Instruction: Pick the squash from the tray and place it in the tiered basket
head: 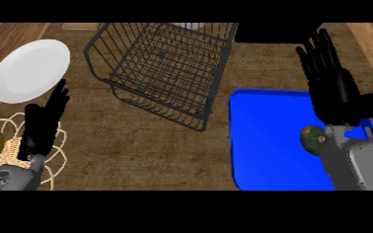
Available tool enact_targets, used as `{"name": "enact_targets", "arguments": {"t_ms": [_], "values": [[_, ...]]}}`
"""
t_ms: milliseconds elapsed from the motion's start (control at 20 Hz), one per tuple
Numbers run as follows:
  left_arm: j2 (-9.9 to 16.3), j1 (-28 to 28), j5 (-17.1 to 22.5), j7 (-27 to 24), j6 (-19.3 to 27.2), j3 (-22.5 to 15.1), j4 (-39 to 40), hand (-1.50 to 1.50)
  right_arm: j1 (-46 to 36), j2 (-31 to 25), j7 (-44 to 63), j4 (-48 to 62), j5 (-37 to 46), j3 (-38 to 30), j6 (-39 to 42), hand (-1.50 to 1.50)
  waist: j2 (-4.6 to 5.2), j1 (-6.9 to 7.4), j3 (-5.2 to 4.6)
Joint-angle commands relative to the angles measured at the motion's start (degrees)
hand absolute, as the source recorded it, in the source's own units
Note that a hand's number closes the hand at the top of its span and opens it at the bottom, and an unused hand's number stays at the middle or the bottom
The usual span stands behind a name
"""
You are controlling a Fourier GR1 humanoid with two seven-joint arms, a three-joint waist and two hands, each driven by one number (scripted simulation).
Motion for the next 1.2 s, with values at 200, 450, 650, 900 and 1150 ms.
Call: {"name": "enact_targets", "arguments": {"t_ms": [200,450,650,900,1150], "values": [[-6.43,5.93,-0.06,-2.91,4.29,-0.56,-0.53,0.00,7.83,-14.74,-7.56,-2.40,10.92,-12.85,-5.34,1.50,-1.37,-4.57,-0.80],[-10.19,8.40,1.30,-3.69,4.29,-2.00,-1.50,0.00,14.26,-6.11,-7.08,6.41,8.63,-28.16,-25.19,-1.50,-1.11,-5.83,-0.51],[-11.50,11.88,-0.27,-5.58,4.61,-3.65,-4.09,0.00,26.14,2.87,-20.72,-3.64,5.21,-30.47,-21.62,-1.50,-1.08,-3.36,-0.64],[-14.98,10.82,-2.40,-9.50,3.89,-3.99,1.01,0.00,39.53,-1.57,-9.12,-15.39,9.86,-25.01,-15.56,-1.50,-0.73,-2.87,-0.84],[-13.51,9.83,-2.60,-7.17,3.74,-4.32,-1.48,0.00,47.01,-10.63,7.92,-20.62,18.51,-15.86,-11.68,-1.50,-0.38,-2.24,-1.09]]}}
